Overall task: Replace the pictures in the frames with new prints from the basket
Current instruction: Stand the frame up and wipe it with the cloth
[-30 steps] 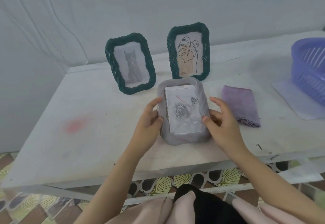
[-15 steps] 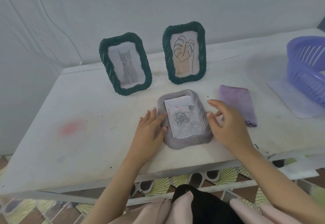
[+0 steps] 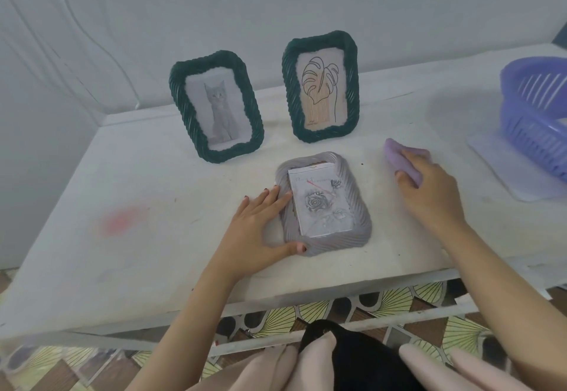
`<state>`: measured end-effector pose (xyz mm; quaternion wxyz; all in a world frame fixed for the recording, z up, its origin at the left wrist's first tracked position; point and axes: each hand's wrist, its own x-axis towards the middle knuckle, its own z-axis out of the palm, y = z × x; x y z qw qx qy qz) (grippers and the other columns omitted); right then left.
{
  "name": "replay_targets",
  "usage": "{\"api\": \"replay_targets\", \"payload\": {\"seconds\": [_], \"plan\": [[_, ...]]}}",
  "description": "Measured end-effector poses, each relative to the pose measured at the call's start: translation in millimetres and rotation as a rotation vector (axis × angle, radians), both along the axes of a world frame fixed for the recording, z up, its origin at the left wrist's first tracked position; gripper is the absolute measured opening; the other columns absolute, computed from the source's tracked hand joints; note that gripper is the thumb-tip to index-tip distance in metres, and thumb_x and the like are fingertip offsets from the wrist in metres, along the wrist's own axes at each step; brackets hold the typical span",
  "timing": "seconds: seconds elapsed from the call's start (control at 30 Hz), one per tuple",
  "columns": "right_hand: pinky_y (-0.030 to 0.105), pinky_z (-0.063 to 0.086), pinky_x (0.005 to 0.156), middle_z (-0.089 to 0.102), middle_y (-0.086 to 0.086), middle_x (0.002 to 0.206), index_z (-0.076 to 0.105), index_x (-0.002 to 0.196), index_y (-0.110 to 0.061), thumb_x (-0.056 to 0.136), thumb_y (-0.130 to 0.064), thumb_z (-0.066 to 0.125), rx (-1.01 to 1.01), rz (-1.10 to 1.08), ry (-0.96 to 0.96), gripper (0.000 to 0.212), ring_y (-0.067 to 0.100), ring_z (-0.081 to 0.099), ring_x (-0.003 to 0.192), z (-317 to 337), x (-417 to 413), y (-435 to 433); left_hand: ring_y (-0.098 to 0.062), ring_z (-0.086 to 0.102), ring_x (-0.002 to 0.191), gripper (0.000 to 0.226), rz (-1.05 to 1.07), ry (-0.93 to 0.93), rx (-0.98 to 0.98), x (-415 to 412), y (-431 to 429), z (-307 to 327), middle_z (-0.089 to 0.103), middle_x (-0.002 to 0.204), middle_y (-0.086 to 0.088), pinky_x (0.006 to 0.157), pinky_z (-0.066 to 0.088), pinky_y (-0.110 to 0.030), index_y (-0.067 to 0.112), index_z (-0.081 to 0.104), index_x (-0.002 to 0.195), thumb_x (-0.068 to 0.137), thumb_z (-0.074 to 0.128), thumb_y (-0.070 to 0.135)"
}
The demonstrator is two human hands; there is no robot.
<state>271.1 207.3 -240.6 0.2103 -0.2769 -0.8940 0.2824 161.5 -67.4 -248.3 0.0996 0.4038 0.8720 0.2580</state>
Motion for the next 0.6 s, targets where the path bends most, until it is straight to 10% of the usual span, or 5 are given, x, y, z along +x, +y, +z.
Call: {"api": "replay_targets", "payload": {"seconds": [0.17,0.27,0.33,0.4,0.6], "plan": [[-0.005,0.037,0.065,0.055,-0.028,0.105,0.05,0.126,-0.039,0.093,-0.018,0.049,-0.249,0.162,0.187,0.039,-0.007,0.055,0.081,41,0,-49,-0.002,0.008,0.142,0.097,0.004,0.006,0.007,0,0,-1,0.014,0.153,0.014,0.116,-0.003,-0.028,0.039,0.023,0.144,0.061,0.048,0.082],[0.022,0.047,0.094,0.041,-0.02,0.135,0.031,0.137,-0.042,0.093,-0.033,0.048,-0.108,0.418,-0.02,0.048,0.008,0.05,0.112,40,0,-81,-0.001,0.008,0.141,0.101,0.003,0.011,0.01,0,-1,0,0.013,0.152,0.015,0.115,-0.003,-0.027,0.035,0.02,0.145,0.061,0.047,0.082],[0.041,0.008,0.117,0.009,-0.016,0.152,0.018,0.143,-0.04,0.09,-0.055,0.031,0.092,0.564,-0.301,0.056,0.016,0.008,0.143,27,0,-92,-0.001,0.01,0.14,0.103,0.006,0.029,0.012,0,0,-1,0.014,0.151,0.015,0.115,-0.002,-0.026,0.031,0.019,0.146,0.061,0.046,0.082],[0.041,-0.016,0.112,-0.011,-0.014,0.149,0.005,0.145,-0.04,0.085,-0.065,0.007,0.256,0.627,-0.429,0.065,0.015,-0.02,0.14,14,-1,-95,-0.002,0.011,0.14,0.103,0.004,0.045,0.012,1,0,-1,0.013,0.149,0.017,0.115,0.0,-0.026,0.031,0.016,0.145,0.061,0.045,0.083],[0.041,-0.017,0.109,-0.007,-0.01,0.155,0.0,0.145,-0.039,0.082,-0.055,-0.007,0.405,0.617,-0.433,0.065,0.011,-0.022,0.135,9,-18,-87,-0.002,0.007,0.14,0.104,-0.003,0.068,-0.017,0,0,-3,0.01,0.15,0.015,0.116,-0.001,-0.027,0.032,0.011,0.144,0.06,0.037,0.087]]}}
